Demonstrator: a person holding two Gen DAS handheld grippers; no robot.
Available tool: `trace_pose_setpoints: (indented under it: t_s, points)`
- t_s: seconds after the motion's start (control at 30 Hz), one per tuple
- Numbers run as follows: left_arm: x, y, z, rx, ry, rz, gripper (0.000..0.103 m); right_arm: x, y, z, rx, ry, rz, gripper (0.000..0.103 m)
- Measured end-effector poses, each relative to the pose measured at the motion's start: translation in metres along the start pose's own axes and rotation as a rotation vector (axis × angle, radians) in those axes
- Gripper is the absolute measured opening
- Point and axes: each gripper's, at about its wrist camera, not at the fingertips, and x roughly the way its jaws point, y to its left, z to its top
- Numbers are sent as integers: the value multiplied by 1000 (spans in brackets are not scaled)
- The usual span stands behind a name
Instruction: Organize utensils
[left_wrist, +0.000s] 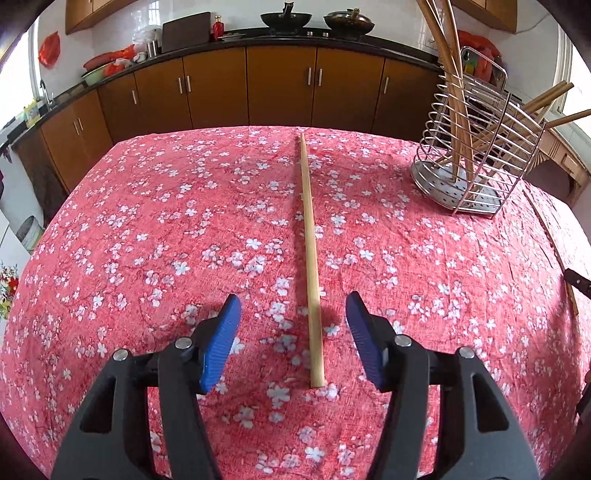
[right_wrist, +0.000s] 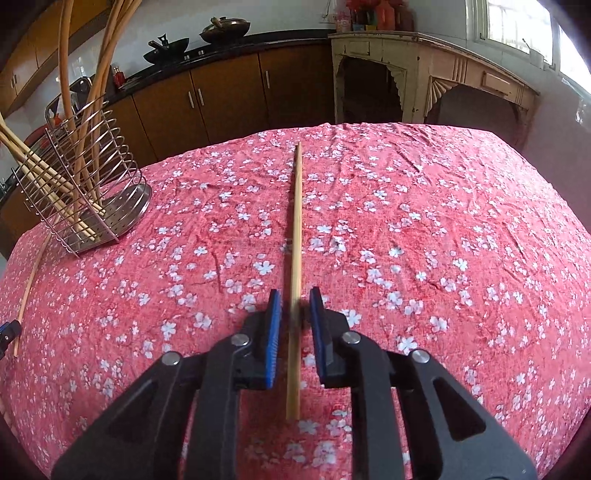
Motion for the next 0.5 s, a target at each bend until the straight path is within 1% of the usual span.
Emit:
trace_pose_setpoints:
  t_s: [0.17,0.23,0.33,0.4,0.47,0.5]
  points:
    - [0,0,-2,-2,6,3,59,0,-3,-1,0,2,0,18]
    - [5,-8,0,1,8,9,60,0,-3,-1,4,2,5,18]
    - [7,-14,0,36,17,46,62,1,1,-1,-12,3,-15,18]
    - [6,-18,1,55,15,51,62,1,3,0,-21,3,-23,18]
    - [6,-19,1,62,16,45,63,2,3,0,-24,3,-24,19]
    - [6,-18,1,58,18,43,66,2,3,0,-23,3,-23,19]
